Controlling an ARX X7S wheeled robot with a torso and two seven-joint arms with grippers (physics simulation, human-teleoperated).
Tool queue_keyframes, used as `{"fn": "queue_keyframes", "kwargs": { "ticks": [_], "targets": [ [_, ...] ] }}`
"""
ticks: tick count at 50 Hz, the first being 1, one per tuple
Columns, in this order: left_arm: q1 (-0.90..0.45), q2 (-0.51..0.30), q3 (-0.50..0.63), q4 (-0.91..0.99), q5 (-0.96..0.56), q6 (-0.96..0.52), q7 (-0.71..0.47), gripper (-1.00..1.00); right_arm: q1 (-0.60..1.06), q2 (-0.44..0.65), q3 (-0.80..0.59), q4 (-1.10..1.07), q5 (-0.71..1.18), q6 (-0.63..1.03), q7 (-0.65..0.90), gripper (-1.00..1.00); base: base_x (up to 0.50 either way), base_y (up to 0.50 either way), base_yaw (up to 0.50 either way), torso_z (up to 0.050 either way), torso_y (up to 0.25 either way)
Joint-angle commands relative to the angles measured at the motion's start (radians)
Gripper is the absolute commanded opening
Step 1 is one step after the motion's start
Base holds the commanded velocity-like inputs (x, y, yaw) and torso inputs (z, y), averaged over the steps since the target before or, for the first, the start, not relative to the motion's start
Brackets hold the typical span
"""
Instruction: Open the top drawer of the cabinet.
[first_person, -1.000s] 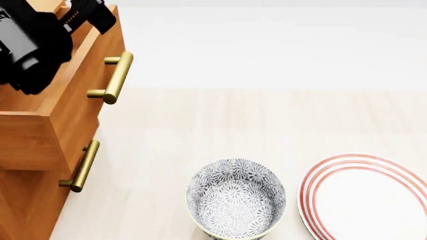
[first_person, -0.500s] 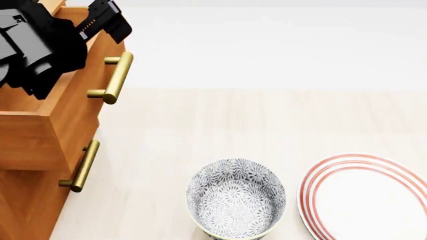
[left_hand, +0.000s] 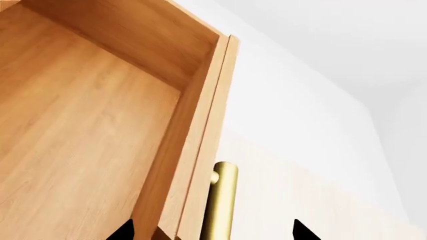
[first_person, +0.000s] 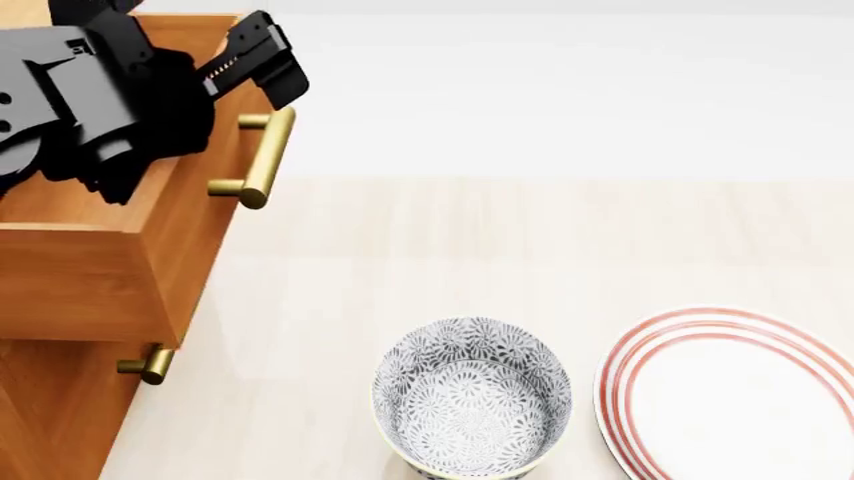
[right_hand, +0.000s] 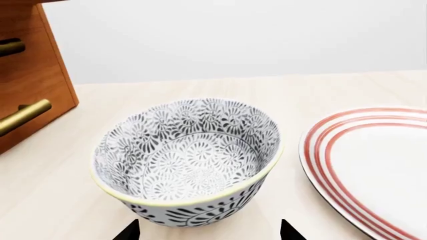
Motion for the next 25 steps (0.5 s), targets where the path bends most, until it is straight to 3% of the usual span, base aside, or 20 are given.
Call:
{"fn": "queue_keyframes", "kwargs": {
  "ticks": [1, 25],
  "targets": [
    [0.044, 0.018, 0.185, 0.095, -0.266, -0.058, 0.003, 1.00, -0.001, -0.014, 0.019, -0.007, -0.009, 0.002, -0.014, 1.00, 0.00, 0.00, 0.00, 0.000, 0.000],
    [0.050, 0.016, 0.399, 0.208, -0.569, -0.032, -0.052, 1.00, -0.006, -0.006, 0.007, -0.008, -0.003, -0.002, -0.023, 1.00, 0.00, 0.00, 0.00, 0.000, 0.000]
  ]
}}
